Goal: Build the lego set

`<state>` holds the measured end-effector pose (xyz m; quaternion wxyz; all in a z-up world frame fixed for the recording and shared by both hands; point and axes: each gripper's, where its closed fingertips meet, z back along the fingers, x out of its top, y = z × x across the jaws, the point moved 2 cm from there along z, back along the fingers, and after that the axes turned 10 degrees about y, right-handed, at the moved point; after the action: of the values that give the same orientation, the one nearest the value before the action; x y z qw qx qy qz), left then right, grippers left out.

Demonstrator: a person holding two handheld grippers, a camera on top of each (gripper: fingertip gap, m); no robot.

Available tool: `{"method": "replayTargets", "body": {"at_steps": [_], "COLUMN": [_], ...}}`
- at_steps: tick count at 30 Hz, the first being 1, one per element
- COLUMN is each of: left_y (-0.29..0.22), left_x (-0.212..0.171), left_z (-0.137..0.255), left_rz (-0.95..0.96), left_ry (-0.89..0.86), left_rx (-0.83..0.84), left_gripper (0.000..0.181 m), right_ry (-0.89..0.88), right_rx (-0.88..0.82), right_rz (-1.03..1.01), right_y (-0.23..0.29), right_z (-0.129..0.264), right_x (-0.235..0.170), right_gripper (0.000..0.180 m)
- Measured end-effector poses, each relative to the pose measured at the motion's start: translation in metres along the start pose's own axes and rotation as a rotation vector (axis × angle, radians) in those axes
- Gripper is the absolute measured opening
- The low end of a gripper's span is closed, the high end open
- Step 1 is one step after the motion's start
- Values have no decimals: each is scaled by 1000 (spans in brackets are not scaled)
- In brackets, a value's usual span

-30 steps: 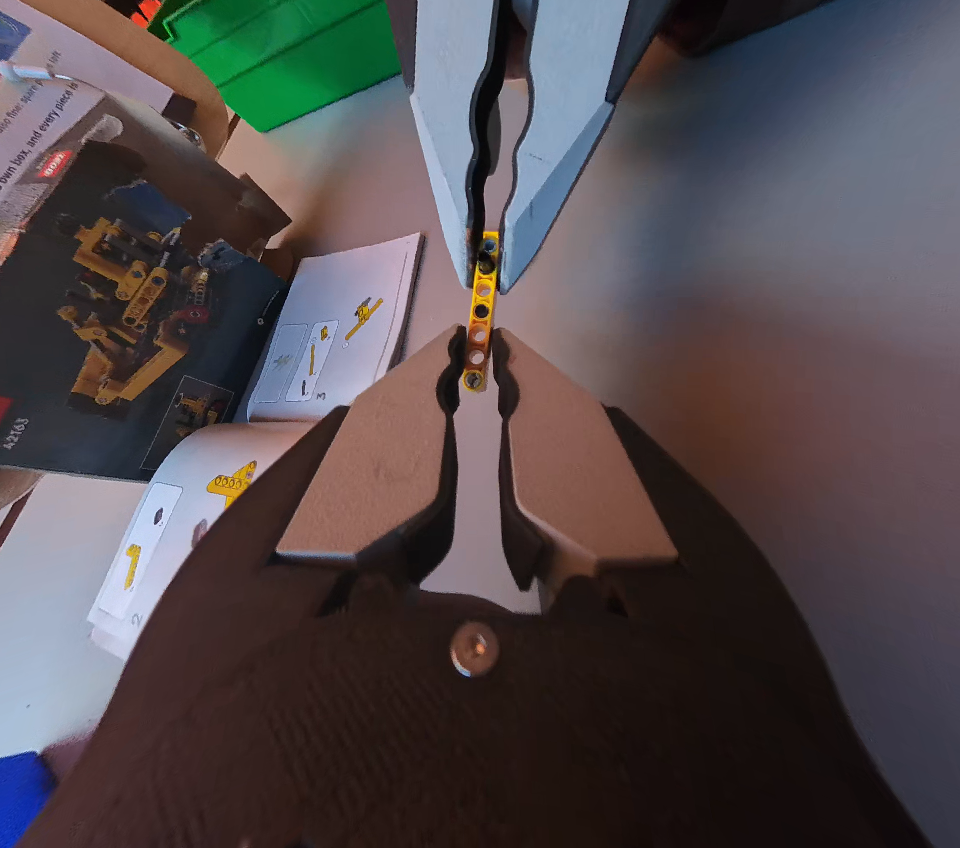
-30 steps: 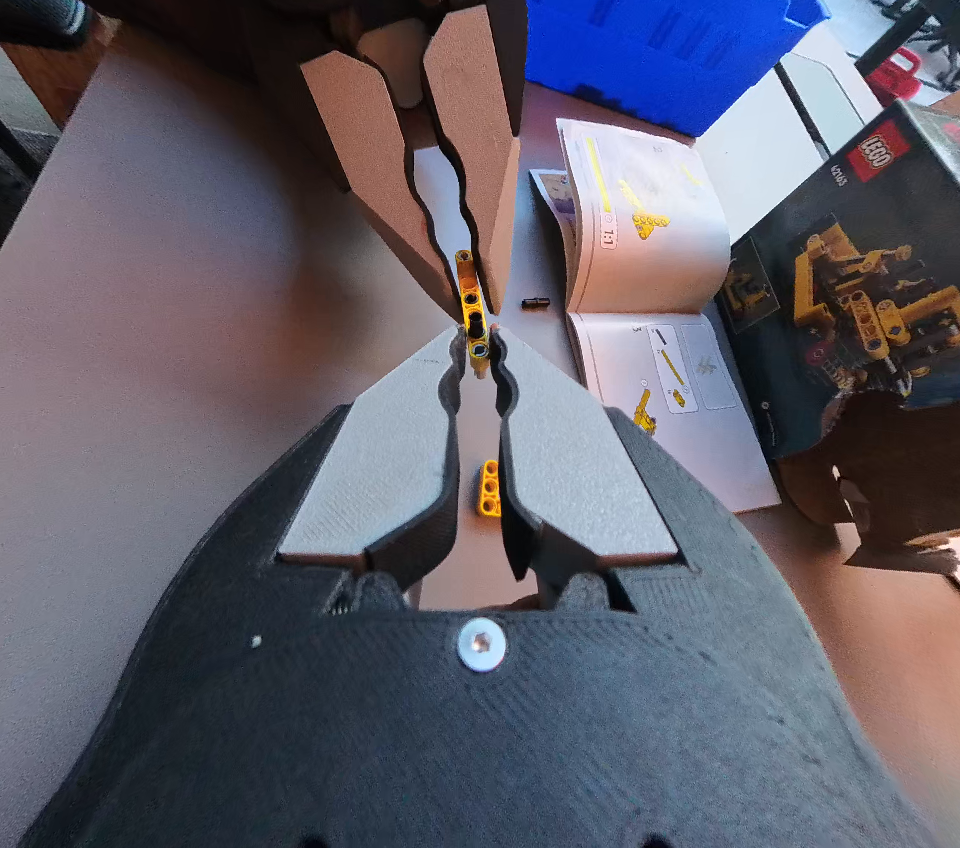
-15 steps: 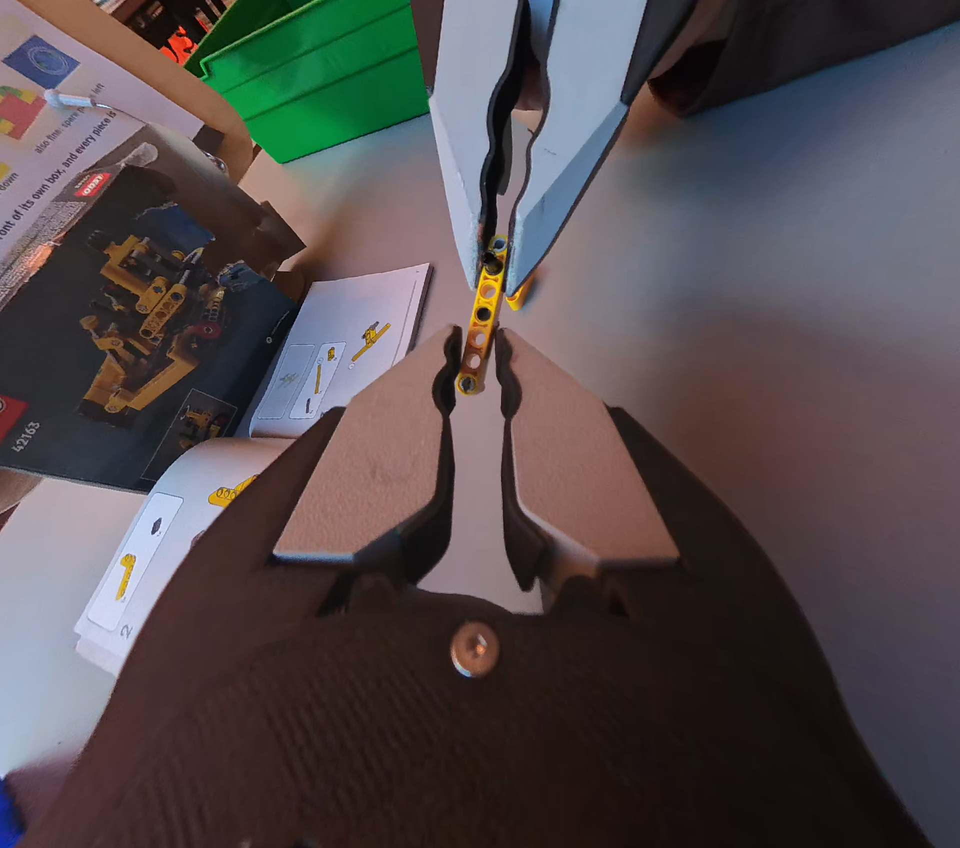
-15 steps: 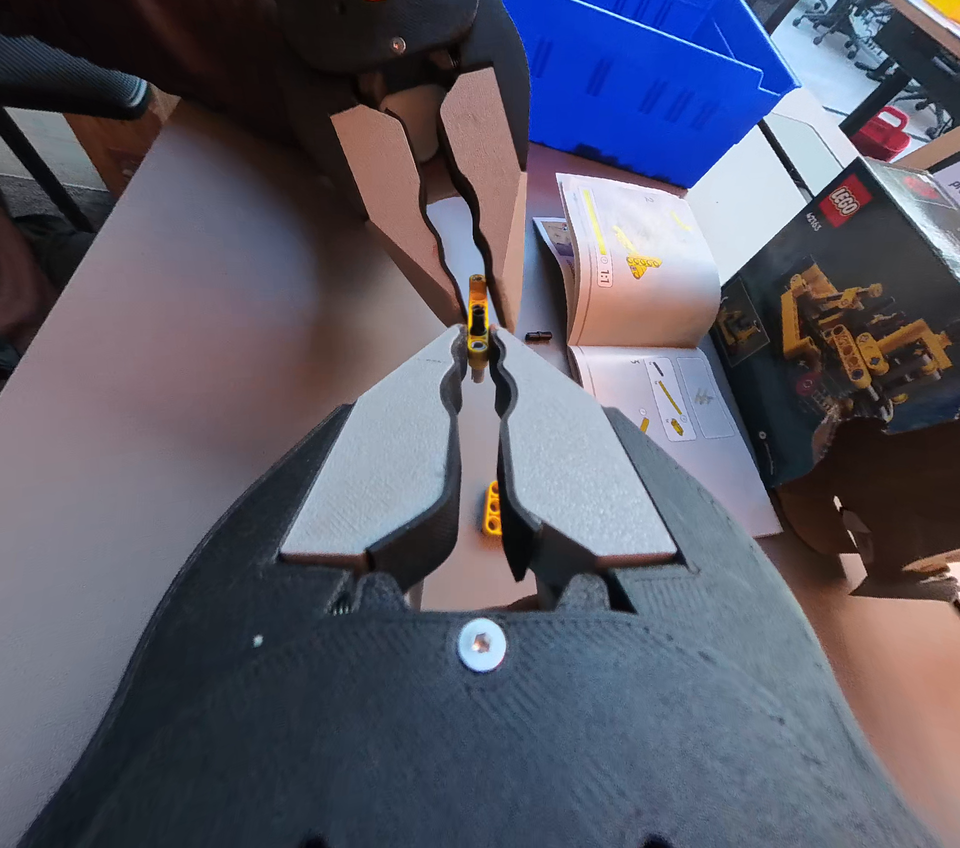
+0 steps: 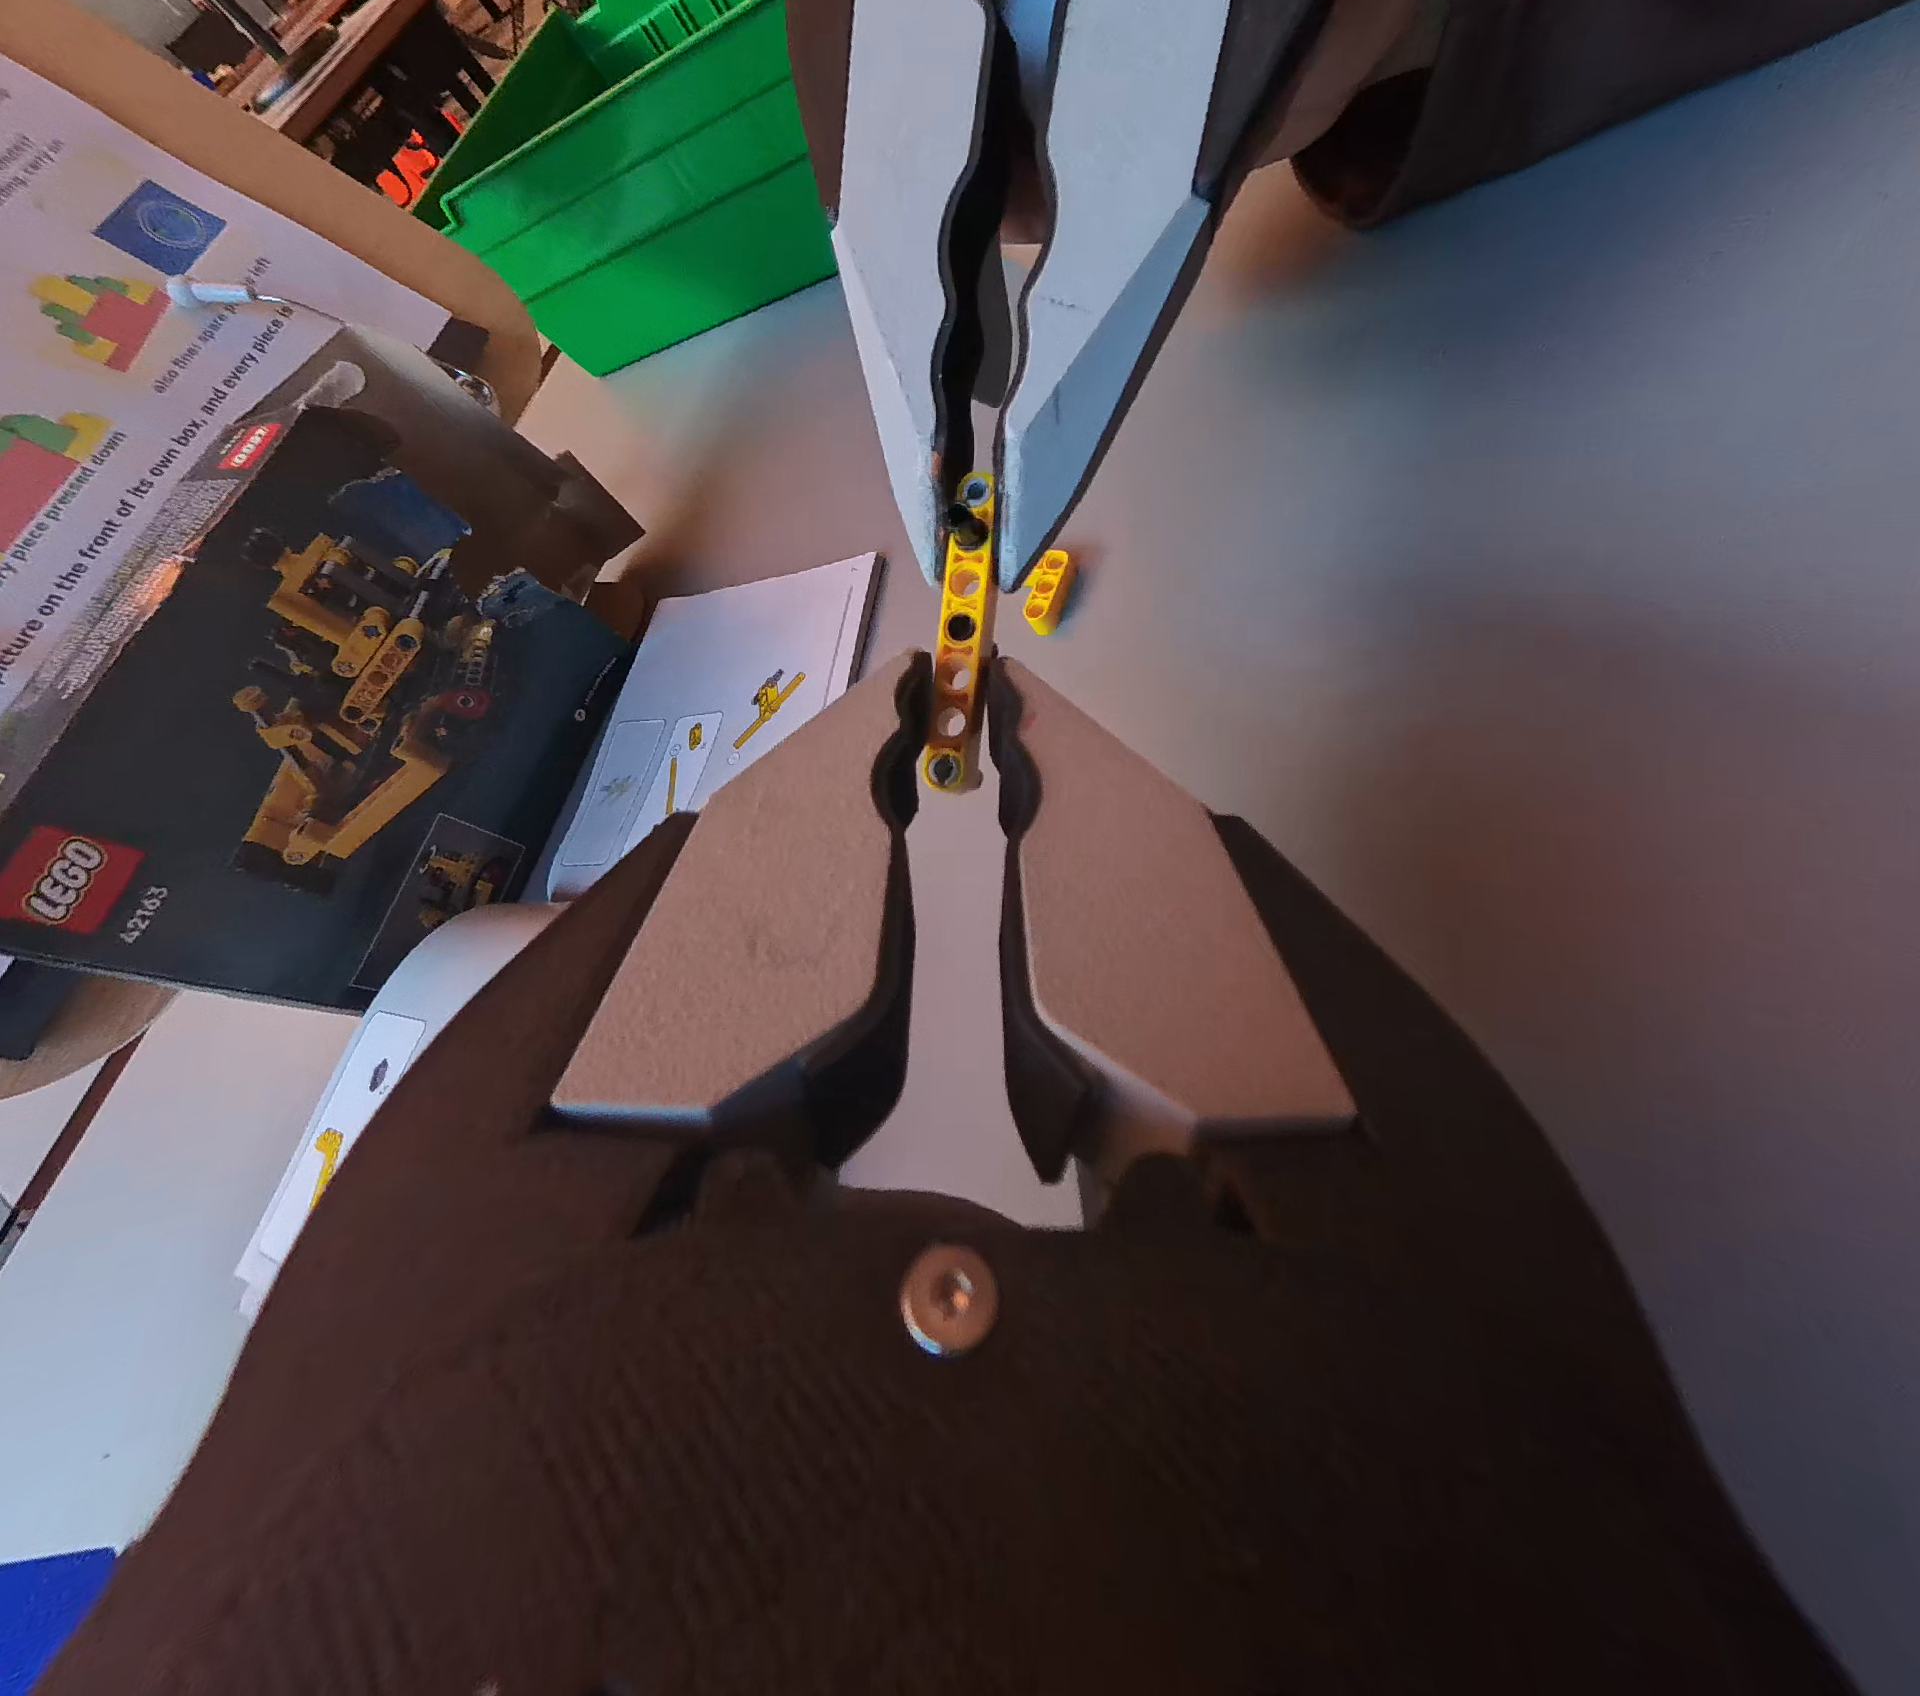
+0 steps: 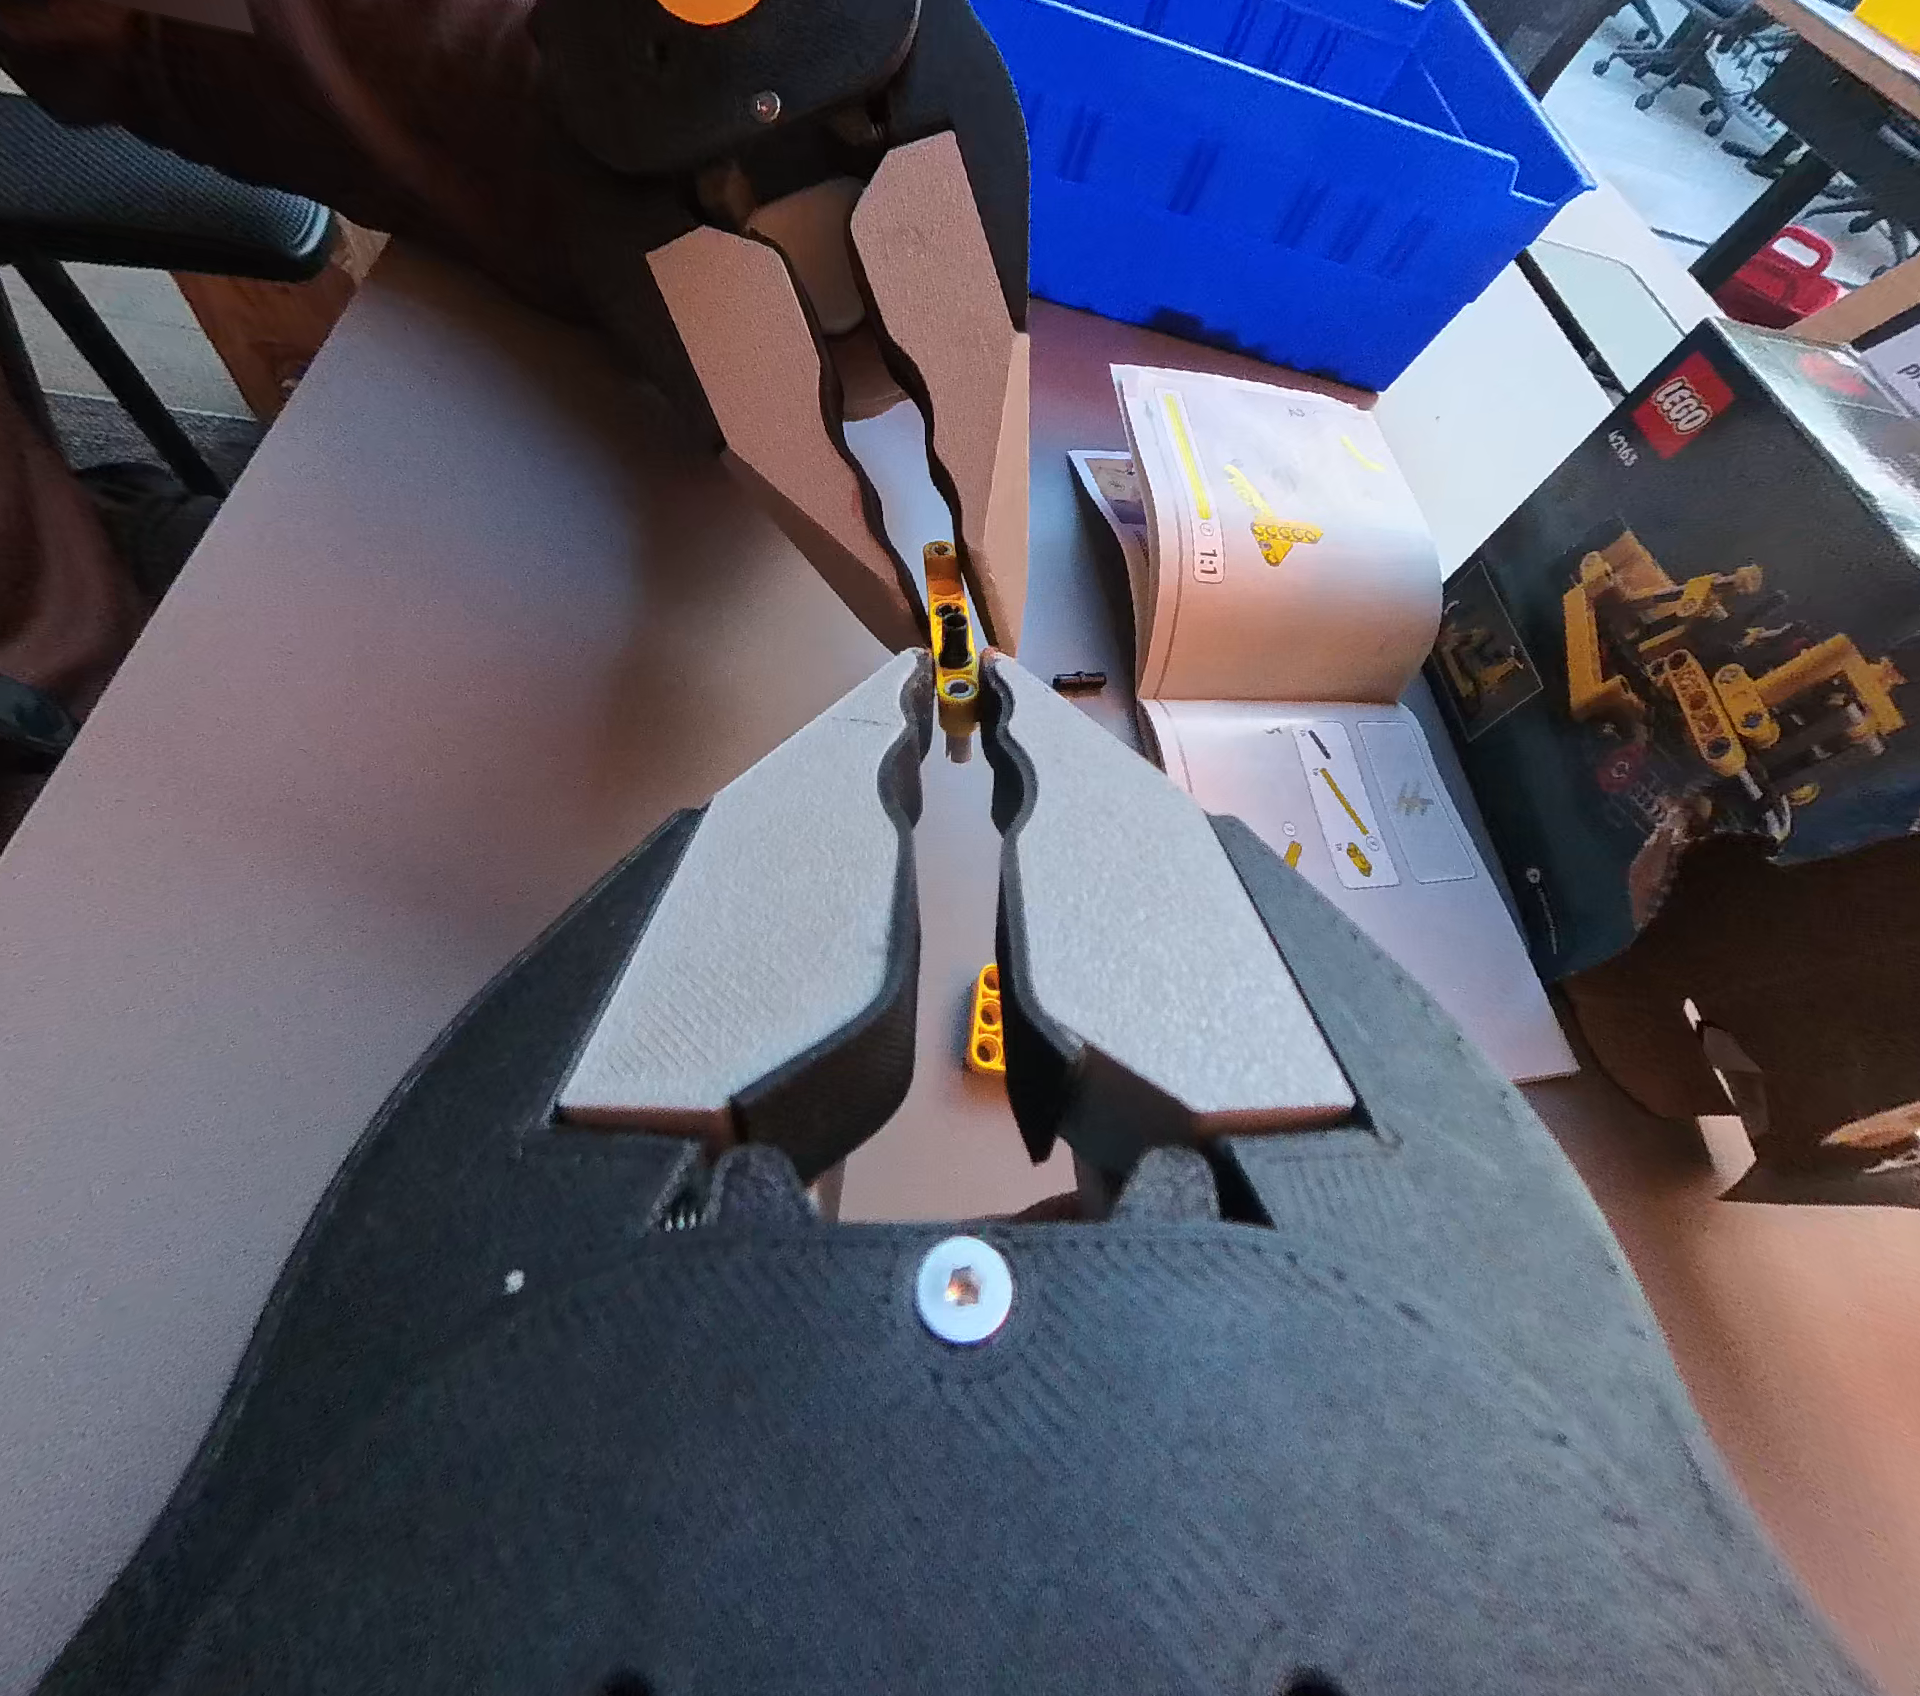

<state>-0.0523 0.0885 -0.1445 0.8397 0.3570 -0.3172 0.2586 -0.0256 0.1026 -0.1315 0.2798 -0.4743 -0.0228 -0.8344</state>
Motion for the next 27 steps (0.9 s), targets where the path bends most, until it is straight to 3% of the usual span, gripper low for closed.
{"method": "replayTargets", "body": {"at_steps": [8,15,23,27], "left_y": [1,0,6,10], "left_x": [0,1,3,9], "left_z": [-3,-2,-2,3], "left_rz": [11,121,119,122], "left_ry": [-7,-51,-62,-99], "left_rx": [16,-83,-18,14], "left_gripper": [8,8,7,16], "right_ry": [1,-32,-163,-156], "right_rx": [3,8,26,35], "right_rz": [-14,9,-29,-26], "right_y": [-2,1,-3,-1], "right_z": [1,2,18,17], "right_x": [-2,2,17,15], "right_gripper": [6,5,5,5]}}
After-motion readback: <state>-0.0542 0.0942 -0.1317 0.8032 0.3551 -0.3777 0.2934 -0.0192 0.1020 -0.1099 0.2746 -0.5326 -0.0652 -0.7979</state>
